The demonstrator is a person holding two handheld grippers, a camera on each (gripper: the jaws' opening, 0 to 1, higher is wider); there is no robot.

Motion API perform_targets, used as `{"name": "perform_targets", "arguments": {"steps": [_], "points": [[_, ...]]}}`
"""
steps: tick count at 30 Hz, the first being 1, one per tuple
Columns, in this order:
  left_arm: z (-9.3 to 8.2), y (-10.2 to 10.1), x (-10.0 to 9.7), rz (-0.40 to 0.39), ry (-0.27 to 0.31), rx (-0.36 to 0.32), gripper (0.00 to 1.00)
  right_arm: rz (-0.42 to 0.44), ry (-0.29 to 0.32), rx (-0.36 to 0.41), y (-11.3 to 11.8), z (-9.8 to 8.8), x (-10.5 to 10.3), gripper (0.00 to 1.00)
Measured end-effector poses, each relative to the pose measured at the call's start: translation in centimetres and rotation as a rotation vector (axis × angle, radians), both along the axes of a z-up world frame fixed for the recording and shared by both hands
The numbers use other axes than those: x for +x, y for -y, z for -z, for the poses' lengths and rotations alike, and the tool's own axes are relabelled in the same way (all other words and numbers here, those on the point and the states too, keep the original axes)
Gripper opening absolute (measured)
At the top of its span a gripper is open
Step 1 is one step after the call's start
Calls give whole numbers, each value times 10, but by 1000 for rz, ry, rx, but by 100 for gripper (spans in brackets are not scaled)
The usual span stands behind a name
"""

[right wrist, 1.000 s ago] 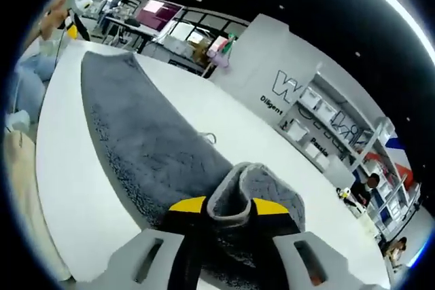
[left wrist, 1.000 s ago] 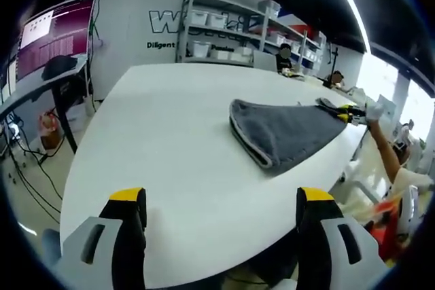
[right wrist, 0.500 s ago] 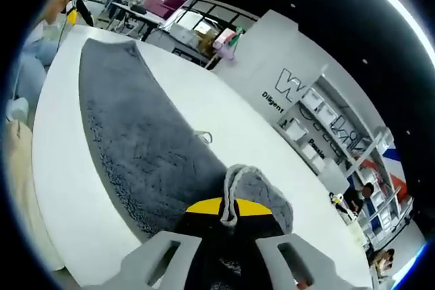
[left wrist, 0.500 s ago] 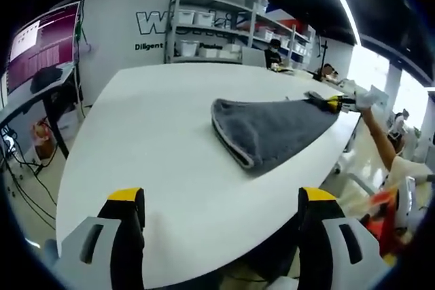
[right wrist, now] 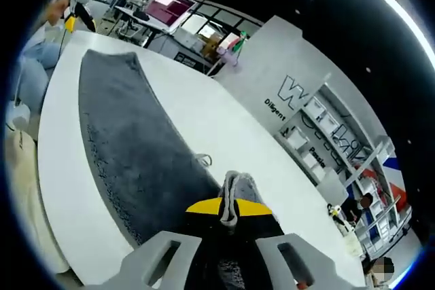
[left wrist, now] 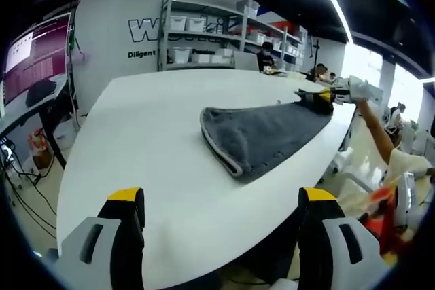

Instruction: Fold the towel on the table until its edges align and the towel forms a compact rectangular stack.

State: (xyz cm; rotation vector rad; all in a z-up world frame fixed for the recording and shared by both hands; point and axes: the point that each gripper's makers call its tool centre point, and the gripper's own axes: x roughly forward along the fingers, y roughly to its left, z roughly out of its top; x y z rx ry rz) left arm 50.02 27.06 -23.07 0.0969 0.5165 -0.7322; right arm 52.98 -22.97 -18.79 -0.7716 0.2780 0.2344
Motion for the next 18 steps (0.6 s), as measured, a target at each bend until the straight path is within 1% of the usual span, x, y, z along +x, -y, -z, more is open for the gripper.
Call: {"name": "perform_targets", "arguments": {"steps": [8, 13, 18], "points": [[2, 3, -2, 14, -4, 15, 91, -32, -11, -13, -18, -5, 4, 1], [3, 7, -4, 23, -5, 9, 91, -50, -21, -22, -32, -8, 9, 1], [3, 2, -2, 22, -7, 10, 91, -70, -23, -35, -45, -12, 13, 1]]}}
